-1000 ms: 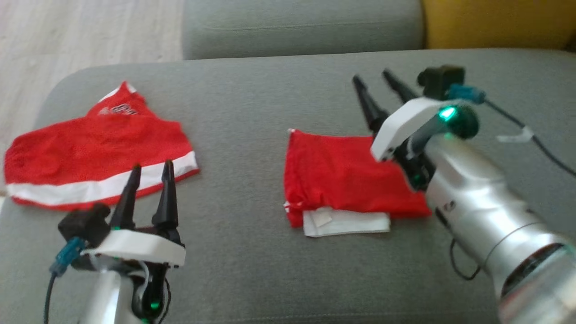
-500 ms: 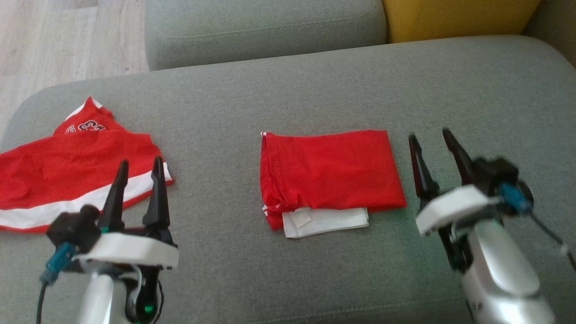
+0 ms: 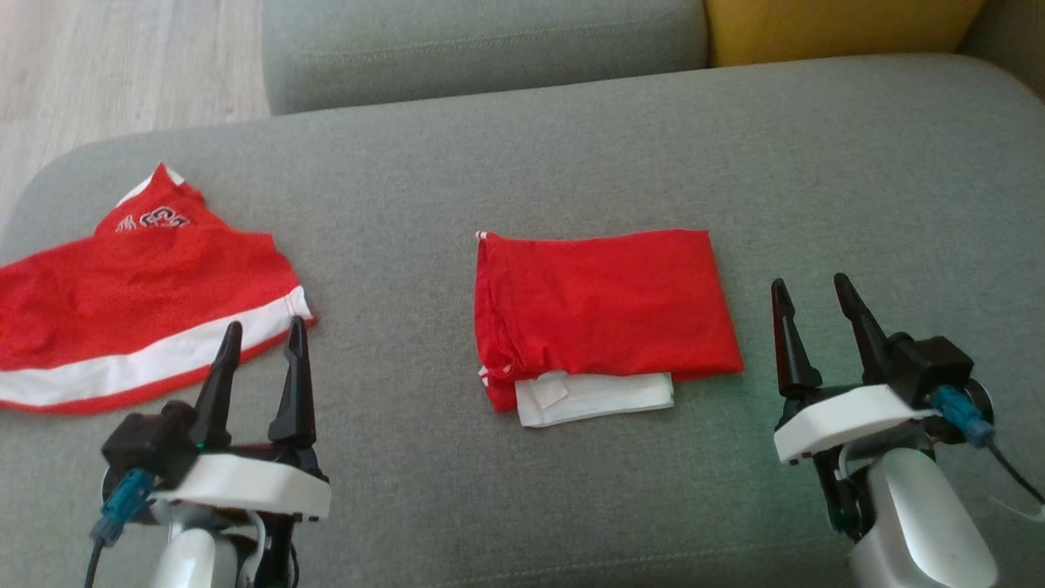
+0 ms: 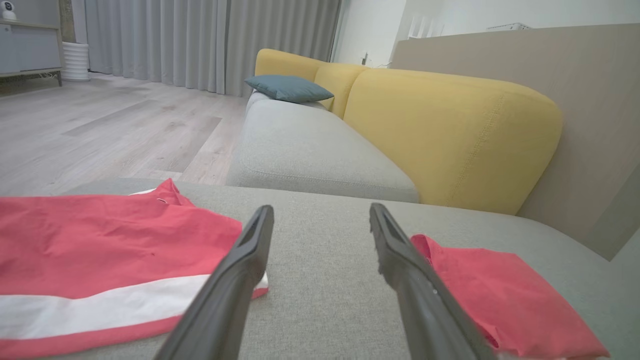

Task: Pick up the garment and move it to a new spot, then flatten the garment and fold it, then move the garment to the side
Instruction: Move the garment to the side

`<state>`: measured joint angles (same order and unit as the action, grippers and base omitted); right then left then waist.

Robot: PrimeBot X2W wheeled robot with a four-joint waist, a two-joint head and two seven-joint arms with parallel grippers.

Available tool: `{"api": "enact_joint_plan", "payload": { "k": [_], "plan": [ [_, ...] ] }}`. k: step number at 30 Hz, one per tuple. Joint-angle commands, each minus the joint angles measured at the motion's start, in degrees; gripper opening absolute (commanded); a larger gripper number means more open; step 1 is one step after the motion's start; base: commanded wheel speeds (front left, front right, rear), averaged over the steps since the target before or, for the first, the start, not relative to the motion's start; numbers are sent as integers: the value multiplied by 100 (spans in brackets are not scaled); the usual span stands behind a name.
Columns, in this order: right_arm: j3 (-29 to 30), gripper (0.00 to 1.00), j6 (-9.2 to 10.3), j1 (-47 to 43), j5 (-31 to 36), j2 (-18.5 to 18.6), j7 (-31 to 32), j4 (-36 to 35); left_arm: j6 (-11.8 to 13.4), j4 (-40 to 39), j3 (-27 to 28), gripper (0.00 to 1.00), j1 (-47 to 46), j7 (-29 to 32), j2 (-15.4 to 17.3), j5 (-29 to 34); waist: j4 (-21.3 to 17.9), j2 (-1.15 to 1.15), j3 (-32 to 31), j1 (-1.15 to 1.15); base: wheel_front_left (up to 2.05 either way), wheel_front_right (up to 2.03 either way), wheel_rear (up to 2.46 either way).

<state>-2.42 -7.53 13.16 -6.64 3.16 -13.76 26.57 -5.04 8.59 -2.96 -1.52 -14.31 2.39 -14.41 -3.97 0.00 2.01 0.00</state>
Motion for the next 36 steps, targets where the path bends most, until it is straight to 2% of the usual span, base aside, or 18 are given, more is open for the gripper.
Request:
{"api": "enact_joint_plan", "payload": {
  "k": [1, 5, 11, 20, 28, 29, 30, 31, 36],
  "plan": [
    [-95, 100, 4, 144, -84, -27, 71, -206, 20, -201, 144, 100, -239, -69, 49, -6, 62, 0, 89, 0, 0, 0, 0],
    [-67, 100, 4, 254, -365, -27, 329, -45, -16, -180, 88, 100, -335, -69, 49, 2, 167, 0, 301, 0, 0, 0, 0],
    [-106, 100, 4, 632, -989, -27, 581, 650, -96, -98, -19, 100, -519, -69, 49, 41, 399, 0, 647, 0, 0, 0, 0],
    [-187, 100, 4, 1206, -1507, -28, 650, 1642, -166, -50, -25, 100, -771, -69, 49, 45, 693, 0, 995, 0, 0, 0, 0],
    [-387, 100, 4, 1748, -1754, -28, 477, 2428, -202, -60, 15, 100, -910, -69, 49, 69, 747, 0, 1281, 0, 0, 0, 0],
    [-444, 97, 4, 1798, -1763, -28, 449, 2501, -206, -53, 22, 100, -921, -69, 49, 76, 732, 0, 1298, 0, 0, 0, 0],
    [-502, 36, 4, 1844, -1739, -28, 418, 2571, -209, -45, 29, 100, -930, -69, 49, 86, 711, 0, 1309, 0, 0, 0, 0],
    [-544, 0, 4, 1893, -1682, -28, 371, 2632, -212, -41, 43, 100, -937, -69, 49, 94, 680, 0, 1315, 0, 0, 0, 0],
    [-434, 0, 4, 2182, -1012, 85, 132, 2813, -223, -27, 95, 100, -954, -69, 49, 121, 471, 0, 1286, 0, 0, 0, 0]
  ]
}}
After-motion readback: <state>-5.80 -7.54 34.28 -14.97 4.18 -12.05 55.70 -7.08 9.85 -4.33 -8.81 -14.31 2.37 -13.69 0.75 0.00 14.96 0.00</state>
